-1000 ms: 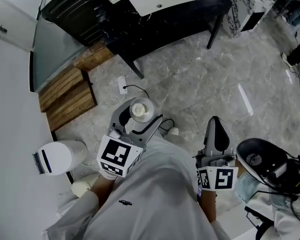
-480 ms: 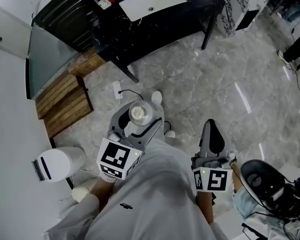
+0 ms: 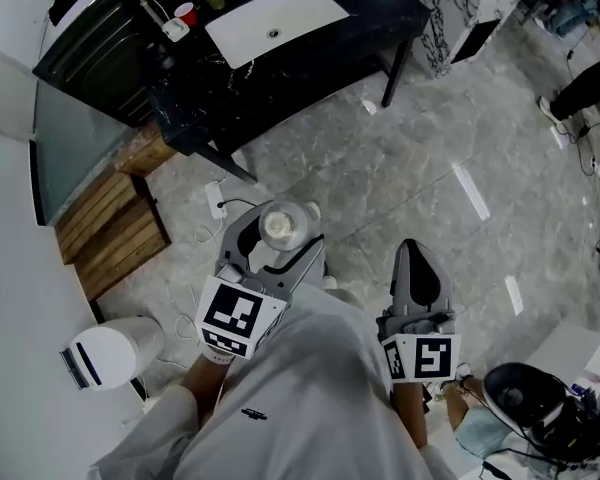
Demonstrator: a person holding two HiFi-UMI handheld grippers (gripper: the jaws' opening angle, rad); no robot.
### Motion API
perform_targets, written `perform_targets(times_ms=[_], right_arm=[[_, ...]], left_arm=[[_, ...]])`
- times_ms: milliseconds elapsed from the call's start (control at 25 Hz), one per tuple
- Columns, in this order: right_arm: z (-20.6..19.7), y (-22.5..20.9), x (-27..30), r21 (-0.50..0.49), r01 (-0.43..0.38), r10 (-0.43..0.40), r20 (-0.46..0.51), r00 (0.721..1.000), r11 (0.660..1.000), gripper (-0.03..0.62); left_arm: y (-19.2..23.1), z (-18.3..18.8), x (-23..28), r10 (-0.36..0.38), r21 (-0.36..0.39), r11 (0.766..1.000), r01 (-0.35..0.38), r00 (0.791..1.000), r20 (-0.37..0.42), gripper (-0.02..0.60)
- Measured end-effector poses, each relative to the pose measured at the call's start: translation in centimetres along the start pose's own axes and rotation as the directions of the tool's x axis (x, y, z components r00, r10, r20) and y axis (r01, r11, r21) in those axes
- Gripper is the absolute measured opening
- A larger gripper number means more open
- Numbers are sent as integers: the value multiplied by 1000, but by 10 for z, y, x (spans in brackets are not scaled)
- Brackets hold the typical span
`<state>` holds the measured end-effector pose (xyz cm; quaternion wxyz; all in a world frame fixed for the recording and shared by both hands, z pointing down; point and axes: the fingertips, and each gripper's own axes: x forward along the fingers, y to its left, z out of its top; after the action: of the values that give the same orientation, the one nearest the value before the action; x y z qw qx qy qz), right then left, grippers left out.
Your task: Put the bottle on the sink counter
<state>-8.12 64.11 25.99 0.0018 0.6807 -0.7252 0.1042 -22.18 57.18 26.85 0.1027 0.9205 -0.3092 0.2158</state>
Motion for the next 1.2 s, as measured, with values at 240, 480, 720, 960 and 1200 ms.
perform_targets(times_ms=[240,480,720,960,1200], right_arm=[[11,-10,69,-21,-12,12,-35,999,1000,11],[33,-19,139,-22,20,-21,-18,1000,1000,11],[51,-22,210,-30,44,-45,-8,999,999,11],[57,-26,270,-18,65,-65,4,998,998,11],[57,-29,307,-8,75,-75,-12,997,997,11]], left_arm=[[45,26,45,-14,-1,1000,14,1000,-14,333],[95,52,88,-57,6,998,57,998,-23,333],[147,84,127,-92,16,996,92,996,-4,333],[196,98,157,-104,40,994,104,995,-9,333],[224,107,176,-123,61,990,124,992,-16,333]])
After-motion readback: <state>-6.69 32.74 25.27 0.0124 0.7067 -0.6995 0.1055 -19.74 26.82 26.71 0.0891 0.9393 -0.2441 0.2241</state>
